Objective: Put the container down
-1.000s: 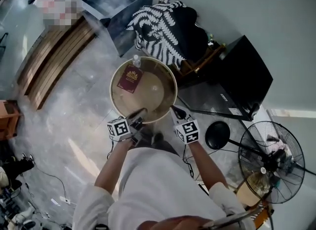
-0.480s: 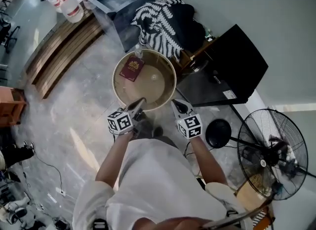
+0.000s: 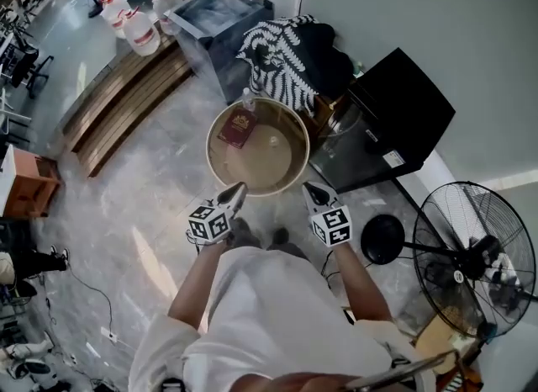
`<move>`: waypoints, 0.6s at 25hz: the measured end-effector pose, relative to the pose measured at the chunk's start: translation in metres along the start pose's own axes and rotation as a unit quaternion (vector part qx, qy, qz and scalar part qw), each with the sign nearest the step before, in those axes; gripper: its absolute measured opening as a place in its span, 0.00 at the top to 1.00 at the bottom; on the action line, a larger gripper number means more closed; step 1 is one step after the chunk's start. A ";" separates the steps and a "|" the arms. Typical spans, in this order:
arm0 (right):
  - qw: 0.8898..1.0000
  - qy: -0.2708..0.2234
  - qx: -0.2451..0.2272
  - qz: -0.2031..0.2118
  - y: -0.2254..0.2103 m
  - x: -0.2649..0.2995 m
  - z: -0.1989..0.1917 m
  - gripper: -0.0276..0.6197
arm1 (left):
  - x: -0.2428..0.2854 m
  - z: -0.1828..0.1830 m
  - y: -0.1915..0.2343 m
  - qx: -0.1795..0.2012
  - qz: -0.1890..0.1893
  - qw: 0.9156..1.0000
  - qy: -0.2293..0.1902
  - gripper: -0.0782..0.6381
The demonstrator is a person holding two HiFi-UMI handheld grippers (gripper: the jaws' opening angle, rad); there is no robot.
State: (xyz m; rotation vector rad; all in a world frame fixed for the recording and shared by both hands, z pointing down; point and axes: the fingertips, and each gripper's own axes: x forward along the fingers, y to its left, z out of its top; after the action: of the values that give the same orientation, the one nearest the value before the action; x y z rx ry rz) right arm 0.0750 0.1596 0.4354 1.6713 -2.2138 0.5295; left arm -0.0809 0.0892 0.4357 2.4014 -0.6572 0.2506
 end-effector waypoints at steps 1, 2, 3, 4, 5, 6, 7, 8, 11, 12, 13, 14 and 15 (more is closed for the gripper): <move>1.000 -0.001 0.000 -0.002 0.003 -0.002 -0.001 0.96 | -0.006 0.000 0.001 -0.001 -0.001 1.000 -0.003 0.86; 1.000 -0.002 -0.002 -0.005 0.006 -0.004 0.000 0.96 | -0.012 0.001 0.002 -0.001 -0.001 1.000 -0.005 0.86; 1.000 -0.003 -0.005 -0.009 0.009 -0.006 0.001 0.96 | -0.018 0.002 0.003 0.001 -0.001 1.000 -0.007 0.86; 1.000 -0.006 -0.009 -0.013 0.013 -0.008 0.004 0.96 | -0.024 0.005 0.004 0.003 -0.002 1.000 -0.010 0.86; 1.000 -0.009 -0.013 -0.018 0.016 -0.009 0.008 0.96 | -0.030 0.009 0.006 0.005 -0.003 1.000 -0.014 0.86; 0.999 -0.013 -0.018 -0.023 0.017 -0.010 0.013 0.96 | -0.035 0.014 0.009 0.005 -0.005 1.000 -0.020 0.86; 0.999 -0.016 -0.021 -0.029 0.019 -0.011 0.018 0.96 | -0.039 0.020 0.011 0.004 -0.007 1.000 -0.025 0.86; 0.999 -0.019 -0.025 -0.035 0.020 -0.012 0.022 0.96 | -0.041 0.024 0.013 0.002 -0.009 0.999 -0.030 0.86; 0.998 -0.026 -0.034 -0.050 0.028 -0.013 0.035 0.96 | -0.048 0.037 0.021 0.002 -0.017 0.999 -0.036 0.86; 0.997 -0.029 -0.037 -0.053 0.032 -0.013 0.039 0.96 | -0.049 0.040 0.023 0.006 -0.020 0.999 -0.037 0.86; 0.997 -0.032 -0.039 -0.056 0.035 -0.013 0.043 0.96 | -0.050 0.043 0.024 0.010 -0.024 0.999 -0.036 0.86; 0.997 -0.034 -0.041 -0.059 0.038 -0.013 0.046 0.96 | -0.051 0.046 0.025 0.015 -0.027 0.999 -0.035 0.86; 0.997 -0.036 -0.042 -0.061 0.040 -0.013 0.049 0.96 | -0.051 0.048 0.026 0.019 -0.030 0.999 -0.034 0.86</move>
State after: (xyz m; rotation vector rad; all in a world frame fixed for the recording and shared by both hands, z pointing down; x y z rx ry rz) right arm 0.0388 0.1570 0.3820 1.7933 -2.1343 0.3441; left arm -0.1375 0.0614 0.3947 2.4706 -0.6143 0.1565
